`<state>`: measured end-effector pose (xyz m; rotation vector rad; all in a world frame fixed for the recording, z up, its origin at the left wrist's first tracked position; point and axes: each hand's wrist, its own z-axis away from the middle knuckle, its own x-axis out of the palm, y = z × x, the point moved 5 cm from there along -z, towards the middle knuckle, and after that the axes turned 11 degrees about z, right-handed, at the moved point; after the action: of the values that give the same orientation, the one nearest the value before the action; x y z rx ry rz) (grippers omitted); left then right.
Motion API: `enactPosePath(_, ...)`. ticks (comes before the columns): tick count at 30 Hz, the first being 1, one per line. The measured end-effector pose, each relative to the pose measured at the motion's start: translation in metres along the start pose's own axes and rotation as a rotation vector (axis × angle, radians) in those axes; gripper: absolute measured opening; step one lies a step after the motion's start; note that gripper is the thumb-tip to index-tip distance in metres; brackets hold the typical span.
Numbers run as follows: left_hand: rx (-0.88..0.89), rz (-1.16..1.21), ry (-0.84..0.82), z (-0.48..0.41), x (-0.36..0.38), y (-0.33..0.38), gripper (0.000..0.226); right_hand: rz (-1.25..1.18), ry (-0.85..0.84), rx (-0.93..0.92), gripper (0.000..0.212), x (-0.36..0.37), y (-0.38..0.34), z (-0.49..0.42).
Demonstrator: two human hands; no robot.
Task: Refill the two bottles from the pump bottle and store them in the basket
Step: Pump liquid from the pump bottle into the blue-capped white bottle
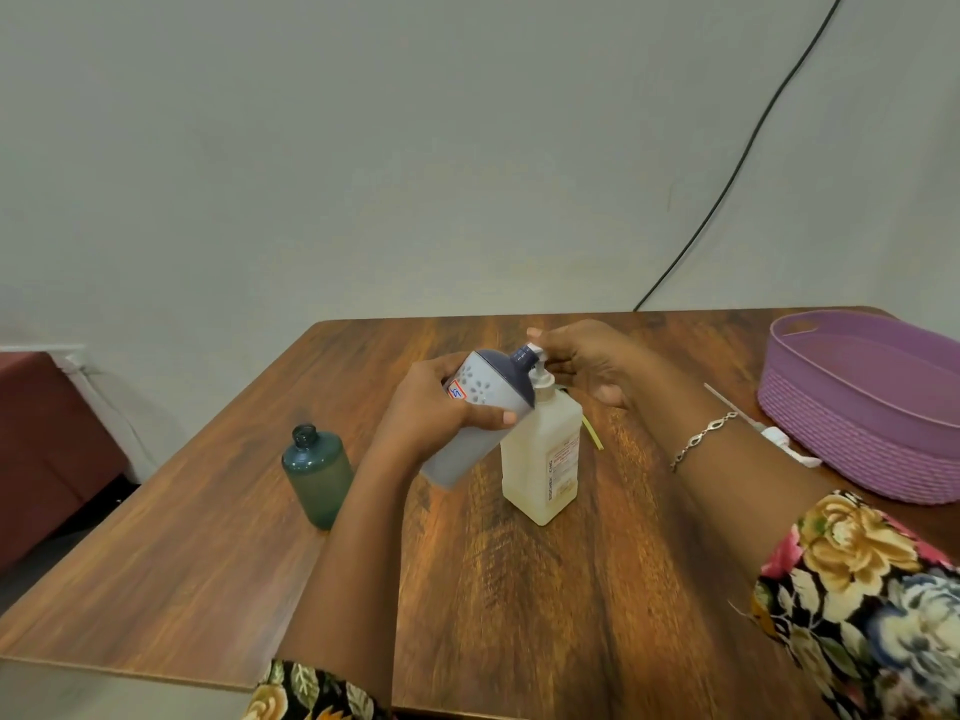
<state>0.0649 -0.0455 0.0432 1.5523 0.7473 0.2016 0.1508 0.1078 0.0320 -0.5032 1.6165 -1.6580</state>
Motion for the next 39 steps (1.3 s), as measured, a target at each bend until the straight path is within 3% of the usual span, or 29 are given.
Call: enactPosePath(39,-0.035,0.004,-0.023,0.003,0.004,-0.011,0.041,0.084,0.012,-0.05,0.016,0.001,0.008,-0.002)
